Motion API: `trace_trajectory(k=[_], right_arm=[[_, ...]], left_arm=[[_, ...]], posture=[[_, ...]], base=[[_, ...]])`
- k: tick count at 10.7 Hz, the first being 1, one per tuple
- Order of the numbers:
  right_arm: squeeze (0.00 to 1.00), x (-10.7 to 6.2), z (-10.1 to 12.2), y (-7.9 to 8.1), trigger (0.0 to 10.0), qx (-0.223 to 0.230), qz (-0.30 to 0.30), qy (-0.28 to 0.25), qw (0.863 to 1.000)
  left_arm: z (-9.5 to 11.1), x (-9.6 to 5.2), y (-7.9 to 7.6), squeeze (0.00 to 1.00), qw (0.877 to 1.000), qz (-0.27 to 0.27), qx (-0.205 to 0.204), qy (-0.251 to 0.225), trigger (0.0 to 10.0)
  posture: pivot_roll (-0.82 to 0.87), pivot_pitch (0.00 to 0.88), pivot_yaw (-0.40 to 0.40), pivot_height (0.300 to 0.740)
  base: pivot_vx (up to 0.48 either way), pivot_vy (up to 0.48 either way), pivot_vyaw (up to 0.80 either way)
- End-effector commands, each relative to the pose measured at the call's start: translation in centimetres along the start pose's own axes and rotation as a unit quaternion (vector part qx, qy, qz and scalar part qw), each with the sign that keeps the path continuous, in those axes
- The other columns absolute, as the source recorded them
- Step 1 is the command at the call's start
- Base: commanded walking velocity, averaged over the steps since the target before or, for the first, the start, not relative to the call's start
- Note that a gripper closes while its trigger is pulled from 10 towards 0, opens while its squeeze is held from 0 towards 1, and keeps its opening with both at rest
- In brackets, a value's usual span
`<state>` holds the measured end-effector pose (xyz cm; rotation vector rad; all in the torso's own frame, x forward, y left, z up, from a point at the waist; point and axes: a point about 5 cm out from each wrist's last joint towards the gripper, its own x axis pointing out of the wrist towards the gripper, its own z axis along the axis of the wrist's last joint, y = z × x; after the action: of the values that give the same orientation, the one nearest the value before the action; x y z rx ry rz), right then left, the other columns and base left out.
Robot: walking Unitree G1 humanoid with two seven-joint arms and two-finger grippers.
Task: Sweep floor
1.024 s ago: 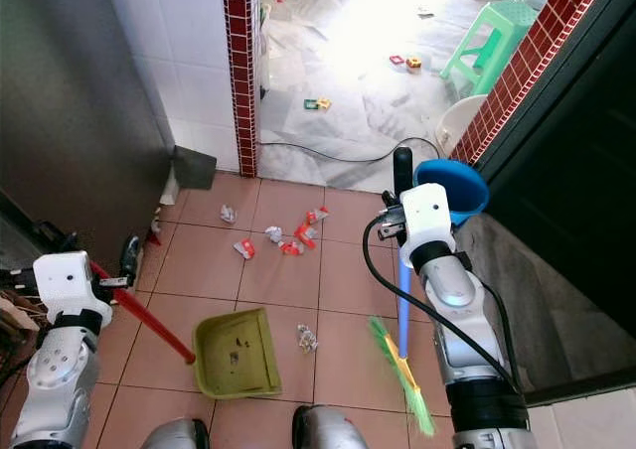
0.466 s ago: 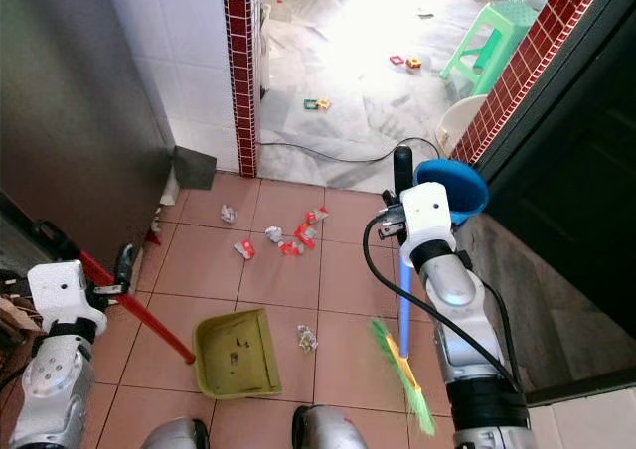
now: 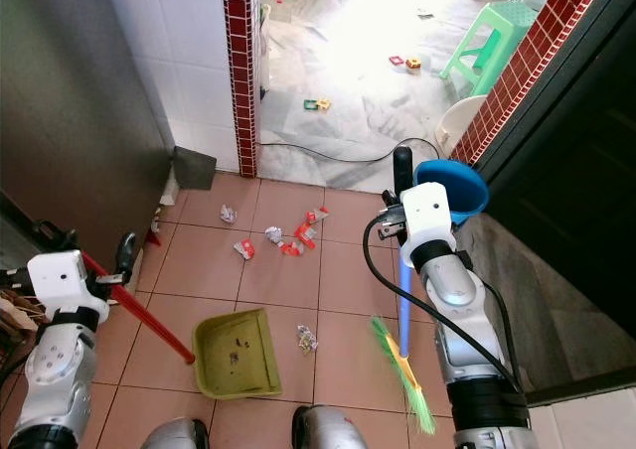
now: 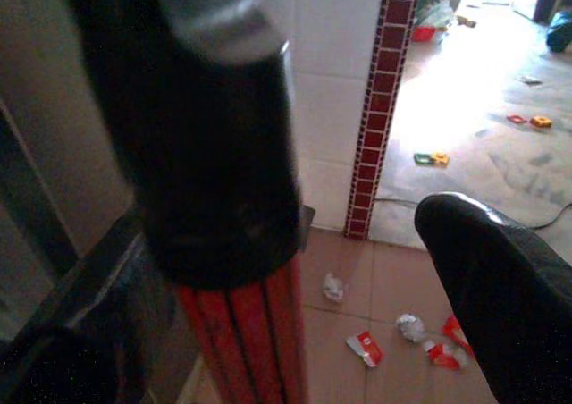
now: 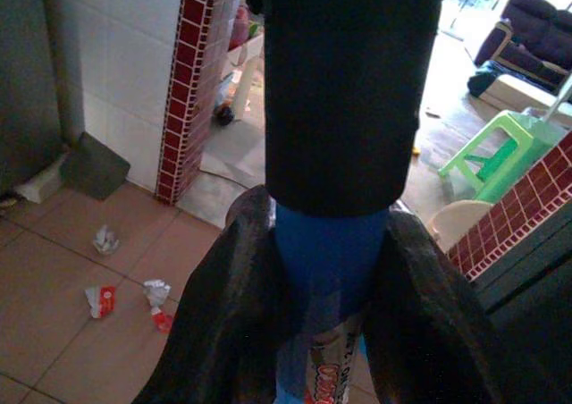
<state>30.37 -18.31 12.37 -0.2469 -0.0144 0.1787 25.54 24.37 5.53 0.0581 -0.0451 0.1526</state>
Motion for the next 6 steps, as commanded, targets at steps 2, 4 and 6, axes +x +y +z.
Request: trace_trajectory(k=[2,4,6], right_arm=[[0.00,-0.09,0.87,-0.62,10.0,-0.019,-0.004,-0.017,1.000],[0.00,-0.05,0.89,-0.52,10.0,-0.018,-0.003,-0.017,1.000],[0.00,-0.08,0.83,-0.67,10.0,-0.019,-0.004,-0.016,1.000]], left_arm=[[-0.25,-0.01,0.12,0.00,1.000,-0.008,0.003,0.001,10.0],[-0.29,-0.02,0.14,0.00,1.000,-0.020,0.007,0.005,10.0],[-0.01,-0.37,0.28,0.00,0.999,-0.026,0.028,0.001,10.0]], posture=[[-0.17,0.079,-0.110,0.740],[-0.17,0.079,-0.110,0.740],[-0.17,0.078,-0.110,0.740]], base=[[0.000,0.000,0.00],[0.000,0.000,0.00],[0.000,0.000,0.00]])
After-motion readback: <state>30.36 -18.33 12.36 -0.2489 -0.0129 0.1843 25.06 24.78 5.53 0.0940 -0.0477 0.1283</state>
